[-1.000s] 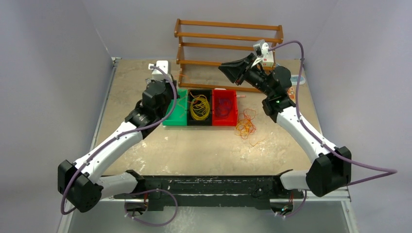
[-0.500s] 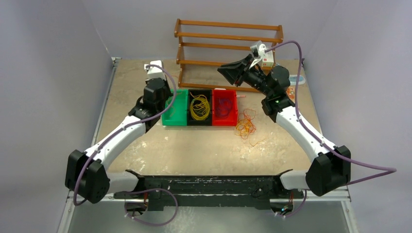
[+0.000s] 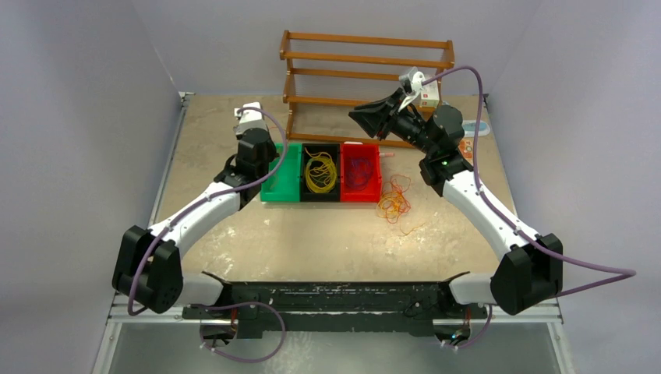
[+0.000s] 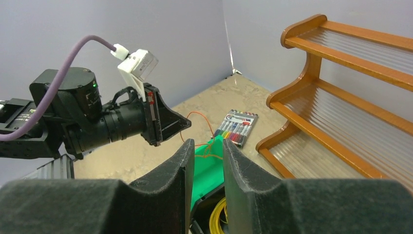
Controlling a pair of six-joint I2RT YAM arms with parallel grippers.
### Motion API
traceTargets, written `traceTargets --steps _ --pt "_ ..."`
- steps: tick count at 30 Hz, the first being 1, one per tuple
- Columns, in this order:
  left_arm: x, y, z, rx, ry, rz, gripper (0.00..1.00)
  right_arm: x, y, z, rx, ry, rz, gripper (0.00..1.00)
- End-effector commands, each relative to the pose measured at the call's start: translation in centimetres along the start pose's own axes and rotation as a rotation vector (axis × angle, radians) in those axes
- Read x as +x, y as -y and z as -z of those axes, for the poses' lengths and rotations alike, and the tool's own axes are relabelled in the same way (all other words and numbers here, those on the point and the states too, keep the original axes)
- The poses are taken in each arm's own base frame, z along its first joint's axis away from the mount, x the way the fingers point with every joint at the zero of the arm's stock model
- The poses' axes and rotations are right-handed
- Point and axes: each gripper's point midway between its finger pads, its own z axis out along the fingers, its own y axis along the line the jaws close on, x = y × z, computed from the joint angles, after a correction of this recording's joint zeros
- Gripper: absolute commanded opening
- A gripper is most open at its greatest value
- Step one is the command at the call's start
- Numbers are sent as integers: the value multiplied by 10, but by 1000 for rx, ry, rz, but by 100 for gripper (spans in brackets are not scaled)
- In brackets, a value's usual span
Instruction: Untangle the cables
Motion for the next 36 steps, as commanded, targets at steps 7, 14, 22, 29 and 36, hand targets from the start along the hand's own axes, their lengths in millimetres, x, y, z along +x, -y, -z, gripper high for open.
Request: traceTargets --steps 7,14,22,29,36 --pt "31 5 -24 -33 -89 -4 0 -17 -3 -1 -2 44 51 31" --pt "44 -7 -28 -106 -118 -9 0 -15 -2 -1 1 41 46 31" --pt "50 -25 -31 -226 -138 -49 0 -14 -2 -1 2 38 39 31" --pt "34 -32 -19 -234 -80 -6 0 -13 -1 -2 2 33 37 32" --pt "27 -29 1 -155 -53 68 0 -10 -1 -3 -2 30 30 32"
